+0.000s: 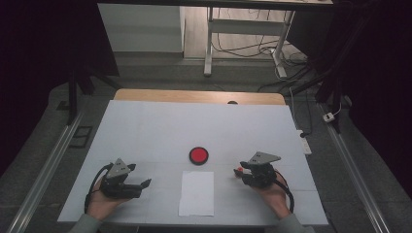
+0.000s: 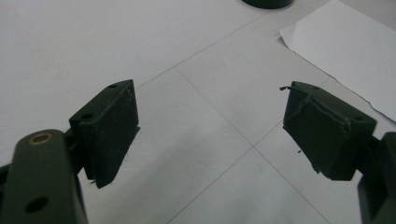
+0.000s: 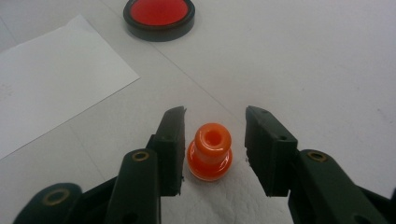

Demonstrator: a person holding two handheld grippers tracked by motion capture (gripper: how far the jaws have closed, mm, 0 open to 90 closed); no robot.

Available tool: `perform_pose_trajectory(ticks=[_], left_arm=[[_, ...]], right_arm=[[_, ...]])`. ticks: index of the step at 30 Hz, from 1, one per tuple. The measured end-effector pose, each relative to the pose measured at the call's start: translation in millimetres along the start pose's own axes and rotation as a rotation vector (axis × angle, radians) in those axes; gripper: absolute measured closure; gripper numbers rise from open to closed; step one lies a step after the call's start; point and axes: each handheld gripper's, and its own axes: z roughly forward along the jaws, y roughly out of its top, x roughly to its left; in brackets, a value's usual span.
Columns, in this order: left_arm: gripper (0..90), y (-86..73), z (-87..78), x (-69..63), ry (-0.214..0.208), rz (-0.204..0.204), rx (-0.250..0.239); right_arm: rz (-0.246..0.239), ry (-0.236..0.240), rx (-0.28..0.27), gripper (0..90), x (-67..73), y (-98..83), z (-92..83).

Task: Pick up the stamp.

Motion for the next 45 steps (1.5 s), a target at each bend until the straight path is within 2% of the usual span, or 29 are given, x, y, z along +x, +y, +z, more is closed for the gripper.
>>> perform_pose_trajectory(ticks=[12,24,45], left_arm=[[18.3,-0.3,0.2,0.0,0.001,0.000,0.001],[18.3,-0.5,-0.3,-0.1,0.002,-0.001,0.000],[18.3,-0.9,0.5,0.0,0.000,-0.001,0.003]], right_arm=[[-0.004,0.008,0.009,70.6,0.9,-0.3,1.6],[-0.015,0.006,0.006,71.7,1.6,0.1,1.3],[0.022,-0.003,-0.094,71.8,-0.2,4.0,-13.1]])
